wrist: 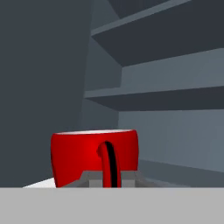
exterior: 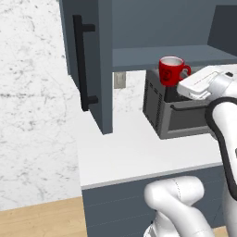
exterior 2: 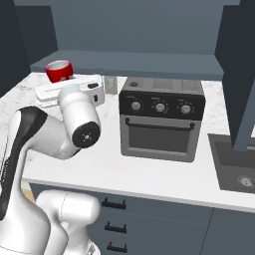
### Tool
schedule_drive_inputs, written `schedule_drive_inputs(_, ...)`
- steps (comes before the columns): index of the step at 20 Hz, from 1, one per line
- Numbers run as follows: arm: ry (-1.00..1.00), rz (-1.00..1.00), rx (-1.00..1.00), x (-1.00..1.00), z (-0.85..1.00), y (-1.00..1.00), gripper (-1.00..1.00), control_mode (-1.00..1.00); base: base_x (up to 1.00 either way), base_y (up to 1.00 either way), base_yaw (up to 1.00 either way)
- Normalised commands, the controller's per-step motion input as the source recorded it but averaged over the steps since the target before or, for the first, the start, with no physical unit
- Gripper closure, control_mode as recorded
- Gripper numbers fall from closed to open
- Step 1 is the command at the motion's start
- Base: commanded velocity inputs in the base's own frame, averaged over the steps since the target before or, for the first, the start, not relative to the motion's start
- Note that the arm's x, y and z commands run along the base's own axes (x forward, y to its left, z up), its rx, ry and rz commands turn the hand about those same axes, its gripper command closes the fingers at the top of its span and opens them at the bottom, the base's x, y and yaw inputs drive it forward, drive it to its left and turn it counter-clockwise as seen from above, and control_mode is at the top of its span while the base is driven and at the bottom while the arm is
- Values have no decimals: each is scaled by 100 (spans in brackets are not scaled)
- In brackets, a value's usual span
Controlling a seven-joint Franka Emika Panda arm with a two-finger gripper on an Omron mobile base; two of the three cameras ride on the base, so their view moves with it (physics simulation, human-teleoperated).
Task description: Gather all objects into one cabinet and sort the glasses and bowls to opposite sides.
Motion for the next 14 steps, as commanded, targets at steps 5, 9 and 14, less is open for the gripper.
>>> schedule_drive_inputs(5,0,0,0,-46,-6,-4,100,-100,0,0,0)
schedule_drive_inputs(9,0,0,0,0,0,0,100,-100,0,0,0)
schedule_drive_inputs(14,0,0,0,0,0,0,100,100,-94,-26,-5)
